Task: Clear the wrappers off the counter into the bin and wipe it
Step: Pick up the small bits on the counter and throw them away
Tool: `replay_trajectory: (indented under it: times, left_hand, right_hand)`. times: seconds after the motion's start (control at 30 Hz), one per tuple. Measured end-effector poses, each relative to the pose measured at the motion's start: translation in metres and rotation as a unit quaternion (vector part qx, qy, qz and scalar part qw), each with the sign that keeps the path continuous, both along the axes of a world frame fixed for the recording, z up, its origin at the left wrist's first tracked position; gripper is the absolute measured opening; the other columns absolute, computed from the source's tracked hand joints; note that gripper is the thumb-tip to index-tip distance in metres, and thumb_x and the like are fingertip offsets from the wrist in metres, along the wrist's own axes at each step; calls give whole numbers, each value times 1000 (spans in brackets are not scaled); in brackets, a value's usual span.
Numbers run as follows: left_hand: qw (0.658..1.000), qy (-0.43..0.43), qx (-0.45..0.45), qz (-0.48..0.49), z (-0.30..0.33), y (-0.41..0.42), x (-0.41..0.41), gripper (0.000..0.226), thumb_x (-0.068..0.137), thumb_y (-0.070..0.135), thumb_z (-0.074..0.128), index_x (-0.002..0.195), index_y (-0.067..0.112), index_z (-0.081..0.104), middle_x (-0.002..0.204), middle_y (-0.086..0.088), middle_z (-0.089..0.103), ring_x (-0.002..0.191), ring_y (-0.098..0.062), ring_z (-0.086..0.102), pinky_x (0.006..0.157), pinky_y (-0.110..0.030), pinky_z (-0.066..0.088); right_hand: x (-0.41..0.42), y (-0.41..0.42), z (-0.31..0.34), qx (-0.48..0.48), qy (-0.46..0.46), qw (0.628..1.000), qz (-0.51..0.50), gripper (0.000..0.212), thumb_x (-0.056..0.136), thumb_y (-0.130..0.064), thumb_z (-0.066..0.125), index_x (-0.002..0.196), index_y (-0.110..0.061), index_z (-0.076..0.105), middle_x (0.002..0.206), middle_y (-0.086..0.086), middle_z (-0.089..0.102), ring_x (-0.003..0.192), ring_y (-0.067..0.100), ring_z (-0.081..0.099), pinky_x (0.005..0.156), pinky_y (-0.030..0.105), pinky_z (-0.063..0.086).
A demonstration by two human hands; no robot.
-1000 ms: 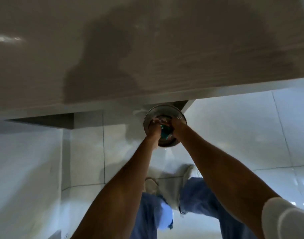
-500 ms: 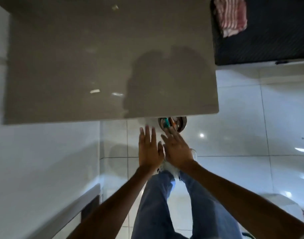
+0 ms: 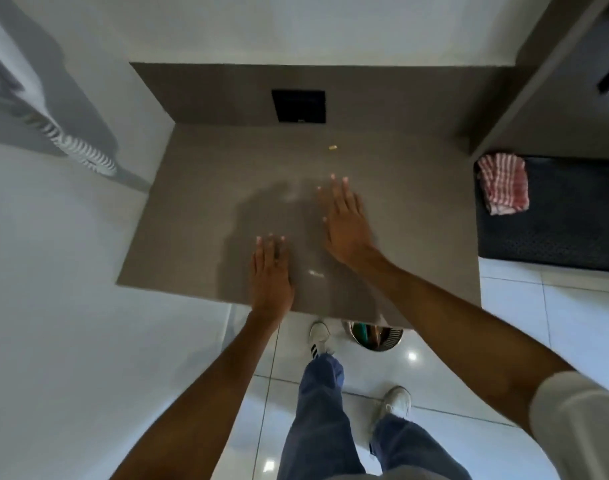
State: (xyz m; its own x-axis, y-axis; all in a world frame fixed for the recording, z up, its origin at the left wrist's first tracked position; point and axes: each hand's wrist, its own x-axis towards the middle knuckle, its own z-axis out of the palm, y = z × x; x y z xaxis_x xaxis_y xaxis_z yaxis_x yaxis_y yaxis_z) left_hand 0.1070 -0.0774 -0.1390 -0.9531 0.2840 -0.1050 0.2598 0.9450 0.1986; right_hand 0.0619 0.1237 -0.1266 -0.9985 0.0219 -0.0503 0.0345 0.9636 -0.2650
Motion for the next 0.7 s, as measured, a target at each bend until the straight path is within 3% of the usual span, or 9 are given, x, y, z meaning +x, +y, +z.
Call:
replay_trajectory:
  times: [0.1,0.17,0.27,0.33,0.37,0.5,0.6,0.63,0.7]
  left_hand:
    - [1000,-19,-6,-19,-11,-22,-16,71,83,23,78,151,17,56,148,-17,57,135,-39,55,113,-52,48]
    - [999,-13,-1,-40,-19,-35,-24,66,75,25,83,139,22,68,134,-11,65,121,-34,60,99,-51,57]
    - [996,66,18,-66,-36,-49,-35,53,67,25,88,119,28,78,118,-3,72,111,-26,49,88,-45,56]
    - [993,96,36,-65,-41,-51,-39,44,67,24,89,110,29,80,112,1,74,107,-23,48,87,-42,54]
    - [992,102,40,-60,-40,-49,-40,41,68,23,88,108,30,80,110,2,74,105,-23,50,87,-41,53]
    - [995,81,46,-33,-23,-34,-35,36,73,18,89,107,22,78,108,-5,75,98,-32,68,87,-45,55]
    - [990,76,111,32,-2,-17,-18,33,77,8,82,108,17,75,110,-7,75,102,-32,66,88,-42,48]
    - [985,90,141,53,5,-11,-9,33,78,6,77,108,18,74,110,-5,74,101,-29,63,87,-38,43]
    - [972,122,194,57,20,4,18,27,85,8,64,108,17,74,109,-3,73,100,-25,59,86,-30,33]
  right_hand:
    - [-75,15,-1,2,-51,998,-42,76,98,-2,50,165,-5,13,174,15,-5,162,38,-4,130,48,20]
    - [-116,20,-4,-14,-51,997,-52,73,99,2,51,164,-5,18,174,17,0,162,38,-1,131,46,18]
    - [-153,28,-7,6,-76,995,-71,54,103,-1,46,156,-3,38,168,22,26,157,37,26,123,44,32]
    - [-166,31,-5,28,-71,993,-91,38,101,-2,47,136,2,60,145,24,57,133,38,57,108,43,48]
    - [-167,32,-2,42,-71,993,-84,33,98,-2,50,126,3,67,134,24,65,122,39,64,102,43,51]
    - [-145,33,15,39,-95,992,-68,33,92,3,58,121,2,72,130,24,66,118,40,65,102,41,54]
    - [-90,22,30,-157,-24,978,-133,32,90,7,54,115,3,74,127,22,68,115,35,66,102,33,51]
    - [-63,14,35,-251,8,954,-163,33,90,9,52,110,3,77,121,21,71,110,33,68,100,33,52]
    - [-1,-5,43,-452,12,859,-240,33,91,13,49,105,4,77,106,19,74,94,32,69,88,39,57]
